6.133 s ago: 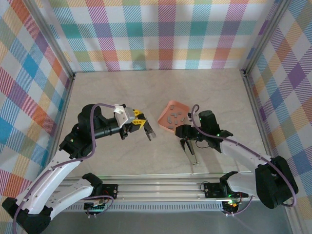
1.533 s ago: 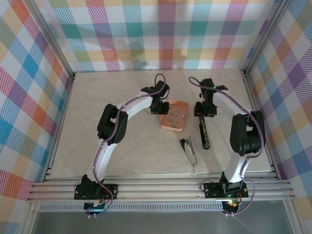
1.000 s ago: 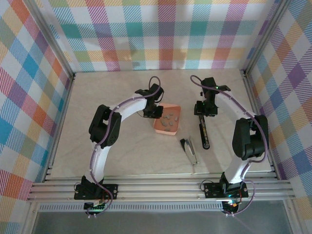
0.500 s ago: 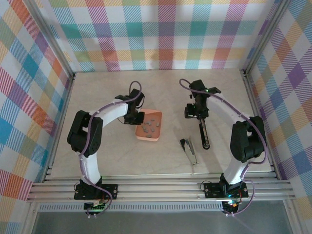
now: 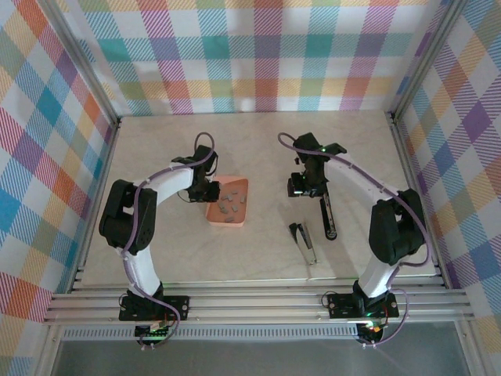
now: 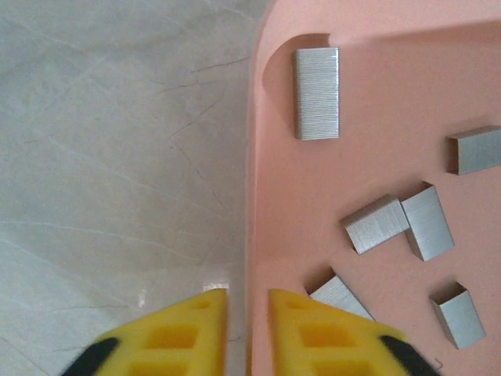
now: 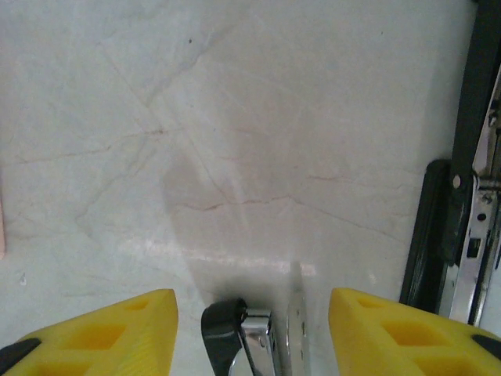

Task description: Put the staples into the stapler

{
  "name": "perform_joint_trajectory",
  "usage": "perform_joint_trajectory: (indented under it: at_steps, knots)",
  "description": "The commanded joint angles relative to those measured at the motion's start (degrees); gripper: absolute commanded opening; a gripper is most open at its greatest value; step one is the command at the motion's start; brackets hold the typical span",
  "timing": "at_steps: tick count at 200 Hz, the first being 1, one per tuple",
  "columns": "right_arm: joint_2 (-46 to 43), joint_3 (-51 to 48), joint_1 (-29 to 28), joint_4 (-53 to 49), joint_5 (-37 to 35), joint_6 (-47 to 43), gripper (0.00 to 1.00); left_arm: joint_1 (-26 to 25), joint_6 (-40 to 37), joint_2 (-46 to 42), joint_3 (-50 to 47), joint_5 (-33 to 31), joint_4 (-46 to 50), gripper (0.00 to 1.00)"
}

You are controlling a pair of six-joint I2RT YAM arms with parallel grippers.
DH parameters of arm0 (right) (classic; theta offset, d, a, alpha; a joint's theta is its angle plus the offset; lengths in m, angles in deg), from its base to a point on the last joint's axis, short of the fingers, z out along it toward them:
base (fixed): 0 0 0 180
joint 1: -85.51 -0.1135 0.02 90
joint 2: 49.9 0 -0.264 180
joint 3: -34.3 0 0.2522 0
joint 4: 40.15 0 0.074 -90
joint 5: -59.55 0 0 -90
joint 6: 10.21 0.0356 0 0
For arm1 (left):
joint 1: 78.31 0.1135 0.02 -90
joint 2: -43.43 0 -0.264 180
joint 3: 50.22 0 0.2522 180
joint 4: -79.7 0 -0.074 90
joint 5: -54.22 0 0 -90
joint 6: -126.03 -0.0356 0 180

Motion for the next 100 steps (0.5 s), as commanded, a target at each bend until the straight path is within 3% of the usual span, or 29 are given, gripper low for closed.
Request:
perform_joint_trajectory:
  at_steps: [1, 56, 100]
  knots:
    - [-3.1, -2.1, -0.6, -5.0, 0.6, 0.6, 0.58, 0.5, 0.0, -4.0, -0.5, 0.9, 0.7, 0.33]
    - [-7.0, -11.2, -4.7, -12.0, -0.2, 2.0, 0.68, 0.5, 3.2, -12.3, -2.6, -0.7, -0.7, 0.62]
    - [-6.7, -15.8, -6.7, -8.8, 2.8, 3.8, 0.75, 0.5, 7.1, -18.8, -6.7, -1.0, -4.2, 0.67]
